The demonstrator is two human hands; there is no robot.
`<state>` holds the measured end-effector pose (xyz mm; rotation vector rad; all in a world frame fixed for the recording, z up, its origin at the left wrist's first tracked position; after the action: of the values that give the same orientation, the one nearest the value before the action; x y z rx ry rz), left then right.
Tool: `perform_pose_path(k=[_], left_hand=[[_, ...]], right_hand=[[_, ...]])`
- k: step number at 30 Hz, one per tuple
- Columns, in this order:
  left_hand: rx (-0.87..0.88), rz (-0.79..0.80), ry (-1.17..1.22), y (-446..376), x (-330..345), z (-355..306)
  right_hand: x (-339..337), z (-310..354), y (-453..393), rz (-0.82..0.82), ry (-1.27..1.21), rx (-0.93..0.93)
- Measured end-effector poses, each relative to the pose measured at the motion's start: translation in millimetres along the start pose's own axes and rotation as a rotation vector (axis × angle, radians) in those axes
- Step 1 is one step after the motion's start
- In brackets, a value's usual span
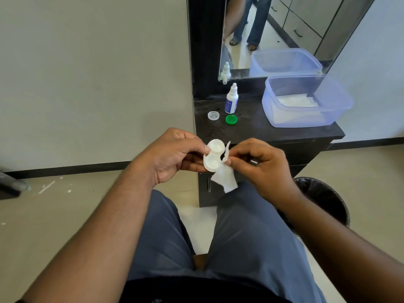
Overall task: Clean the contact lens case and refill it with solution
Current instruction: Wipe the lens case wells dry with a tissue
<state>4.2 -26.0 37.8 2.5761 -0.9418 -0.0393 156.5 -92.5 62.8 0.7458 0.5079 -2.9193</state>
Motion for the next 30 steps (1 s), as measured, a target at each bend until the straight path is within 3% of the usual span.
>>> perform_pose_path(k=[4, 10, 16, 23, 30], left_hand=[[-0.012, -0.019, -0.092, -1, 1, 2], [0.029, -0.017, -0.153, 1, 3, 1], [0.015, -0.002, -0.142, -2, 6, 7], [-0.032, -0.001, -0.063, -7, 9, 13], [-0.098, 0.071, -0.143, -11, 11, 22]], right_hand=[[11, 8, -4, 0.093, 0.184, -0.054], [5, 1, -1, 0.009, -0.04, 0.047], [20, -1, -4, 0.108, 0.253, 0.059], [24, 15, -7, 0.099, 0.469, -0.211], [49, 34, -8, 0.343, 0.7, -0.539]])
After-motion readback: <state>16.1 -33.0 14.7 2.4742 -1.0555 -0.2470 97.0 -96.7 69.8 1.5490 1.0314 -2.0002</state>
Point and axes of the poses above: each hand's wrist, its own y-axis away from the middle knuckle, its own x-axis out of the palm, z = x × y, the point moved 8 cm from there along -y, towards the middle knuckle, and after that the axes turned 12 degrees about z, right-handed, at the moved point
